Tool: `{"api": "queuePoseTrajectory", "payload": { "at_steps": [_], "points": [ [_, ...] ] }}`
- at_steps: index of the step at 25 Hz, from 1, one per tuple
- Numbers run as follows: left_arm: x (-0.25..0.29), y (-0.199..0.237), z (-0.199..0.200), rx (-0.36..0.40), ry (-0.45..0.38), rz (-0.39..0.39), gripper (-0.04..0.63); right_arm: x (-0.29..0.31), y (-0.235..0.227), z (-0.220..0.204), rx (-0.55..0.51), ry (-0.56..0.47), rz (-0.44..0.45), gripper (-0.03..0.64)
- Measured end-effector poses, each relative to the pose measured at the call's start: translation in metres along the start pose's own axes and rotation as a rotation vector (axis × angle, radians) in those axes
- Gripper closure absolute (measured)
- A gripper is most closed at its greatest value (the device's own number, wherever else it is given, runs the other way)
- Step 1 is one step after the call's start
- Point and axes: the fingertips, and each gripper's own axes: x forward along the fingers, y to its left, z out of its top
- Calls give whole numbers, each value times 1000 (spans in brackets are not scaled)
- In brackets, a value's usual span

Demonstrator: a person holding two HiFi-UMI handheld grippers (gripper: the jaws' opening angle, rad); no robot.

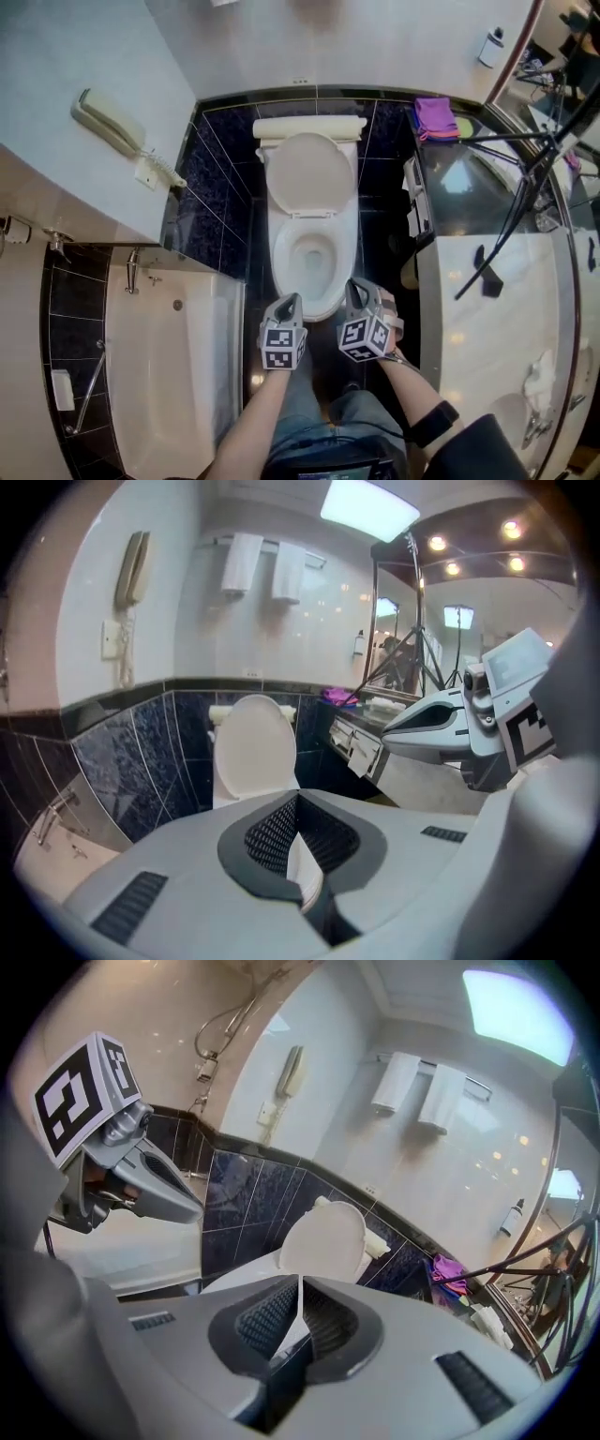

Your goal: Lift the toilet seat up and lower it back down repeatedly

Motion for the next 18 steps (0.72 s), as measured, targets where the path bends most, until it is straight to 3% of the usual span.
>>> {"api": "queuePoseTrajectory", "payload": {
  "at_steps": [5, 9, 12, 18],
  "points": [
    [-49, 6, 68, 34, -76, 27, 604, -47, -26, 41, 98, -64, -8, 586],
    [-81, 7, 105, 44, -128, 37, 604, -73, -39, 57, 239, -120, 13, 586],
    [-99, 4, 121, 53, -158, 33, 604, -97, -55, 64, 319, -141, -2, 586],
    [-126, -2, 129, 23, -185, 19, 604, -129, -60, 64, 371, -141, -30, 586]
  ]
}}
